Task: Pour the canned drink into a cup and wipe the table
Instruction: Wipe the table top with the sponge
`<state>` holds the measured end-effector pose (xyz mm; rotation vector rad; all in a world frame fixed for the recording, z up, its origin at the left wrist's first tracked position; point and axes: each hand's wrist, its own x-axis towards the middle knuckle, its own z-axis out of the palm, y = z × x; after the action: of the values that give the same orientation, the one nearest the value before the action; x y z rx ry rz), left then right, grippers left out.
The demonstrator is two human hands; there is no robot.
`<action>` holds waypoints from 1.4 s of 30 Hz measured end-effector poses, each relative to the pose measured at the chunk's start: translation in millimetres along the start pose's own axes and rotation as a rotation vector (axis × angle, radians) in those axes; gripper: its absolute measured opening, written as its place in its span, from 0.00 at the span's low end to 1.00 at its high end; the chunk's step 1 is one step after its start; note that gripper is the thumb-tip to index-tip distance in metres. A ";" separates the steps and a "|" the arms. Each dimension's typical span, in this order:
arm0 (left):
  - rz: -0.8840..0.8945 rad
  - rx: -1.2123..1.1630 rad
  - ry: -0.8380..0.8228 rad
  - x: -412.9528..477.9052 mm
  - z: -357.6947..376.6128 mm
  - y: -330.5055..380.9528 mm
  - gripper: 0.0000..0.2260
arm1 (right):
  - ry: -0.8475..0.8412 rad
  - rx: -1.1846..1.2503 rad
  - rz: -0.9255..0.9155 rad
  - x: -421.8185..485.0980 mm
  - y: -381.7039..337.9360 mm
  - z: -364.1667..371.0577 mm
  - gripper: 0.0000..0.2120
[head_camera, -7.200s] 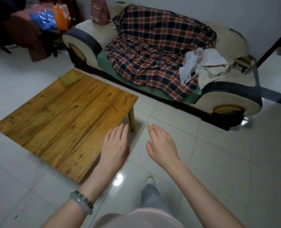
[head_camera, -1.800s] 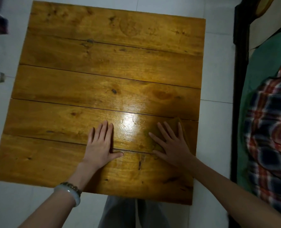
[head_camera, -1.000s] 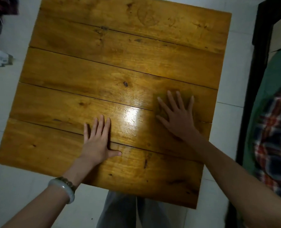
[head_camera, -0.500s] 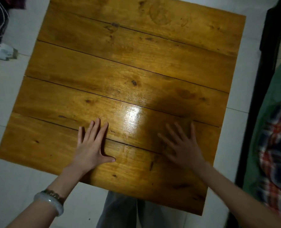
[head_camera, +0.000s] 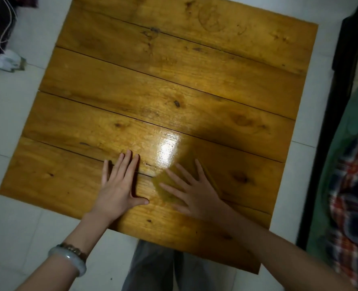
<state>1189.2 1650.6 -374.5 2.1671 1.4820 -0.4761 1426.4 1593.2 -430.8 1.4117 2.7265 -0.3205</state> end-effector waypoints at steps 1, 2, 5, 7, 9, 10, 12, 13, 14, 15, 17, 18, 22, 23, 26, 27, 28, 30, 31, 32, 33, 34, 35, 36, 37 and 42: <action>0.008 0.013 0.001 -0.3 -1.0 -1.5 0.59 | -0.005 -0.021 -0.039 -17.1 10.2 0.7 0.32; 0.014 0.031 -0.001 -0.3 -1.4 -3.1 0.59 | -0.012 -0.054 -0.054 -28.5 26.7 0.0 0.33; 0.021 0.050 -0.002 0.9 1.4 -8.3 0.58 | -0.037 -0.100 0.081 -27.6 86.9 -11.3 0.32; 0.010 0.045 0.009 0.9 3.6 -11.7 0.58 | -0.025 -0.088 0.225 7.0 118.9 -21.7 0.29; -0.014 0.033 0.026 -0.1 4.6 -17.1 0.58 | -0.007 -0.075 0.357 60.0 124.4 -28.4 0.29; -0.031 0.034 0.035 -1.2 4.1 -20.1 0.58 | -0.001 -0.066 0.408 88.5 116.4 -31.1 0.30; -0.067 0.046 0.043 -3.7 2.1 -27.0 0.58 | 0.012 -0.040 0.408 134.3 86.2 -34.0 0.31; -0.082 0.051 0.042 -5.0 1.2 -30.5 0.58 | 0.013 -0.028 0.337 146.0 67.1 -32.4 0.31; -0.092 0.053 0.039 -6.2 -0.2 -33.7 0.58 | 0.017 -0.026 0.228 148.6 47.0 -28.1 0.30; -0.099 0.050 0.037 -7.1 -1.1 -36.1 0.58 | 0.015 -0.025 0.110 141.4 27.1 -22.9 0.30; -0.096 0.039 0.025 -8.7 -0.5 -37.7 0.58 | -0.037 -0.010 -0.088 99.5 -3.8 -12.7 0.31; -0.084 0.036 0.016 -9.4 0.5 -37.0 0.58 | -0.072 -0.004 -0.157 71.3 -11.5 -8.8 0.32; -0.070 0.054 0.002 -8.1 4.0 -37.0 0.58 | -0.099 -0.097 -0.266 -2.5 30.7 -7.5 0.35; -0.073 0.056 -0.004 -7.7 4.7 -37.7 0.59 | -0.085 -0.107 -0.223 -4.4 50.4 -10.4 0.35; -0.068 0.047 -0.001 -8.2 5.9 -38.5 0.59 | -0.070 -0.132 -0.044 30.8 102.4 -20.8 0.32; -0.063 0.037 0.003 -8.1 6.0 -38.2 0.58 | -0.061 -0.130 0.013 54.3 110.7 -24.3 0.31; -0.064 0.028 0.011 -8.1 5.9 -37.9 0.58 | -0.043 -0.112 0.076 81.4 111.3 -27.7 0.29; -0.074 0.022 0.017 -8.2 4.8 -37.6 0.59 | -0.015 -0.072 0.214 137.4 93.7 -35.8 0.30; -0.082 0.016 0.013 -9.4 5.0 -37.0 0.60 | -0.004 -0.060 0.260 159.0 79.8 -38.3 0.31; -0.091 0.008 0.014 -10.1 5.0 -37.0 0.61 | -0.002 -0.052 0.273 174.1 64.4 -38.7 0.31; -0.099 0.000 0.024 -10.1 4.5 -37.1 0.61 | -0.009 -0.046 0.237 180.8 49.4 -35.9 0.31; -0.108 -0.003 0.026 -10.3 4.0 -36.7 0.62 | -0.014 -0.036 0.158 178.1 34.5 -31.0 0.30; -0.113 0.001 0.023 -10.8 4.3 -36.4 0.61 | -0.011 -0.029 0.050 164.7 19.7 -24.7 0.30; -0.111 0.005 0.021 -11.2 5.6 -36.7 0.61 | -0.016 -0.021 -0.058 141.9 6.1 -18.4 0.31; -0.105 0.008 0.021 -11.5 6.8 -37.5 0.60 | -0.054 -0.013 -0.143 112.5 -4.4 -14.3 0.31; -0.085 0.036 0.005 -10.3 7.6 -39.1 0.57 | -0.113 -0.090 -0.201 -13.9 28.2 -11.4 0.34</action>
<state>1148.8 1650.4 -382.6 2.1409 1.5843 -0.5304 1457.9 1600.2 -422.2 1.0669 2.7551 -0.2732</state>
